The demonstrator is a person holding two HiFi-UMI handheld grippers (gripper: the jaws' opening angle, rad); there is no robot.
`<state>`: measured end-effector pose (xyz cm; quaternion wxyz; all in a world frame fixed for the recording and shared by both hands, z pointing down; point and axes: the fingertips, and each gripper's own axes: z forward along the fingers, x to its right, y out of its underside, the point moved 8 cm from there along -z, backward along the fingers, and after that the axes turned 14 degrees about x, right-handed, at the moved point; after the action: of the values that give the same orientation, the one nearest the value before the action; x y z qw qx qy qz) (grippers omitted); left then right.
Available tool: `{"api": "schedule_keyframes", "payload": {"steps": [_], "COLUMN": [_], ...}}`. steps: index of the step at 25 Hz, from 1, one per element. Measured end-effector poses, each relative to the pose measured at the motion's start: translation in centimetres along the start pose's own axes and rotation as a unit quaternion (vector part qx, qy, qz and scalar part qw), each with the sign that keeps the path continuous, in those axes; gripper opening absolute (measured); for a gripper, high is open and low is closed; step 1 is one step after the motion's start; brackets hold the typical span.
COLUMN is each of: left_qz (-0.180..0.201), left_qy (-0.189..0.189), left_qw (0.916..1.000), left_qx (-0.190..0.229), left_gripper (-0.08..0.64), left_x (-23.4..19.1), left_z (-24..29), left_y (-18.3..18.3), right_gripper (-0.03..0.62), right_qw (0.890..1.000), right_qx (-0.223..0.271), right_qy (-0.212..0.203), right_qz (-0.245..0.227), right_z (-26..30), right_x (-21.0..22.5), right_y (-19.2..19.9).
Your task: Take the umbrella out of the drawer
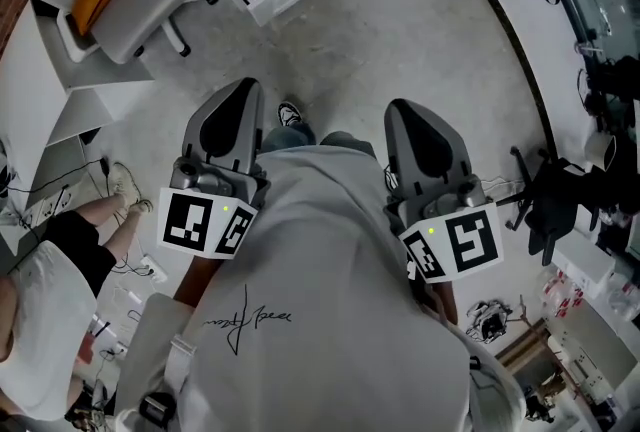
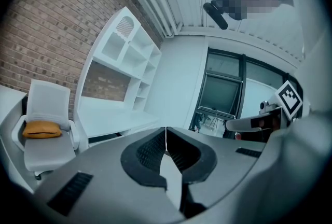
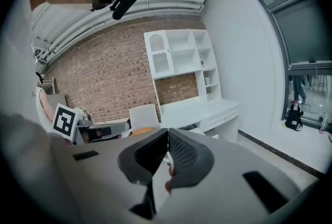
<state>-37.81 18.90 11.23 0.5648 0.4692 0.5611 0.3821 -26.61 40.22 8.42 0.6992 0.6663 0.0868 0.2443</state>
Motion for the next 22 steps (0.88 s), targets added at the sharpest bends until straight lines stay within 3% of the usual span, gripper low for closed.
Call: {"api": "schedule_keyframes", "payload": {"steps": [10,22], "left_qz": [-0.008,0.005], "left_qy": [-0.015,-0.098], "left_qw": [0.9998,0.9939], "left_qx": [0.006,0.051], "left_gripper": [0.017,0.017], "left_x": [-2.0,-5.5], "left_z": [1.1,6.9], "left_y": [0.0,-1.1], "right_gripper": [0.025,0.025], "right_qw": [0.999,0.99], "right_qx": [-0.01,-0.021], "right_qy": [-0.041,-0.136], "right_qz": [-0.007,-0.003], "right_z": [3.7,13.6], "right_x": [0.2,5.5], "right_y": [-0.8,-2.5]}}
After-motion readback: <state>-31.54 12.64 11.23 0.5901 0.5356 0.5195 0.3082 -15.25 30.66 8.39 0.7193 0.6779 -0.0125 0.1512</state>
